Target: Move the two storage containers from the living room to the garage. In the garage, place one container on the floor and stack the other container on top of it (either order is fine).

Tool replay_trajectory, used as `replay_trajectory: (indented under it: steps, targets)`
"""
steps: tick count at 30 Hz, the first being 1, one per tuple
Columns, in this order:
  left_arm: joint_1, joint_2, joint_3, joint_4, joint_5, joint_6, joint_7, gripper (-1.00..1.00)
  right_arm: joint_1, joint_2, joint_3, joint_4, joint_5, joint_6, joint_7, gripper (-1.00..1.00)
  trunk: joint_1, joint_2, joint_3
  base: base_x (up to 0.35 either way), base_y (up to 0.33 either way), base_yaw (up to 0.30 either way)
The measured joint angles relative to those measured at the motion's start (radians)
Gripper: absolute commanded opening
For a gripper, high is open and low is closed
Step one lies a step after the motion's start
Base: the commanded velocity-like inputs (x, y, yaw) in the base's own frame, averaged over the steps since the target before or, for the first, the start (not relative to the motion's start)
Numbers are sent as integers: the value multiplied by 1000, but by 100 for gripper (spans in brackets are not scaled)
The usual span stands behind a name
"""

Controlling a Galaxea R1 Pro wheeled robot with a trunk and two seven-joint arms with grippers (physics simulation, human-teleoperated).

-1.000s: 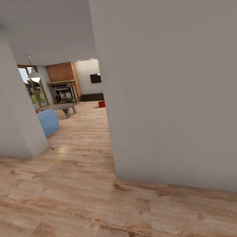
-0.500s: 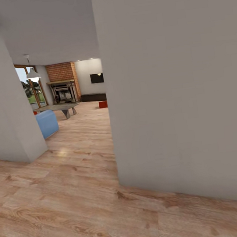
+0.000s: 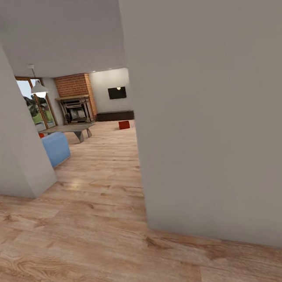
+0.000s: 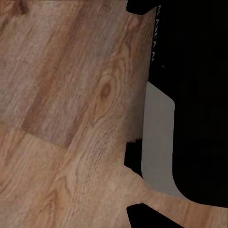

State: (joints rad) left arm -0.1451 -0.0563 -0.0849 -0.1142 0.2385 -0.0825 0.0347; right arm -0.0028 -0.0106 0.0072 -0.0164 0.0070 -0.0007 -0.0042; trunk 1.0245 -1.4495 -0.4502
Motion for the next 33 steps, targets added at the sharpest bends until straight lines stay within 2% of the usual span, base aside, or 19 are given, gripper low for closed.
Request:
replay_trajectory:
  steps: [21, 33]
  targets:
    - [0, 0, 0, 0, 0, 0, 0, 100, 0, 0, 0, 0, 0, 0, 0, 100, 0, 0, 0, 274, 181, 0]
    - [0, 1, 0, 0, 0, 0, 0, 100, 0, 0, 0, 0, 0, 0, 0, 100, 0, 0, 0, 212, 253, 0]
